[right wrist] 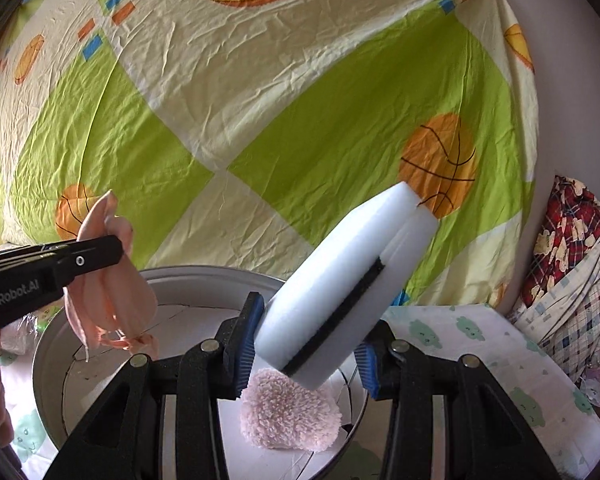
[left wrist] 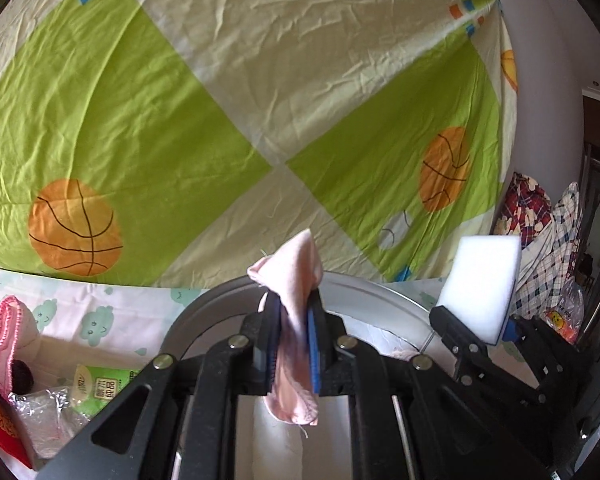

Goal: Organize soft objects
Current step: 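Carry the sponge block and pink cloth up over the cookie tin, then open both tools to drop the sponge block and pink cloth into the tin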

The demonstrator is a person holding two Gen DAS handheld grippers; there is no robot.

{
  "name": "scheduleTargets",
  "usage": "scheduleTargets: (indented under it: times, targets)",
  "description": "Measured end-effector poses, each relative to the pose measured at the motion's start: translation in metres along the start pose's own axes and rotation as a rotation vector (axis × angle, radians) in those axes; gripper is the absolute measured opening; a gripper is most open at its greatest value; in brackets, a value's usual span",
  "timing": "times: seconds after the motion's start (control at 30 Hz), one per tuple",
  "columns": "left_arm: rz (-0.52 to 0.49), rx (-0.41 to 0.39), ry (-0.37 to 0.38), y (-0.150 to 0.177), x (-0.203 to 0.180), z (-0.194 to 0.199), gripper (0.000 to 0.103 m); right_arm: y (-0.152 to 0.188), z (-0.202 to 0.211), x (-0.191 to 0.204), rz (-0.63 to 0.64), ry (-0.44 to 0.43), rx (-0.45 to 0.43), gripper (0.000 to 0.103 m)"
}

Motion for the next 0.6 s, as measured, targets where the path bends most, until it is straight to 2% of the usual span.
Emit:
scheduleTargets:
  times: [0.23,0.6]
  targets:
    - [-0.013,0.042,-0.007,0.005,-0.003,-0.016,0.010,0.008,-0.013,0.004,0.012,-0.035,0.076,0.045]
    - [-0.023,0.081,-0.027,0.013,0.000,-0.030,0.010,0.010,-0.018,0.010,0.025,-0.097,0.122,0.048]
Point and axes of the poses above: each gripper's, at about its wrist camera, not at the fingertips, and z roughly against the way its jaws point, x to its left, y to its underside, the point moved 4 cm from there along -z, roughly the way its jaws point, and after that the axes turned 9 degrees about -z, right-handed, at the moved point
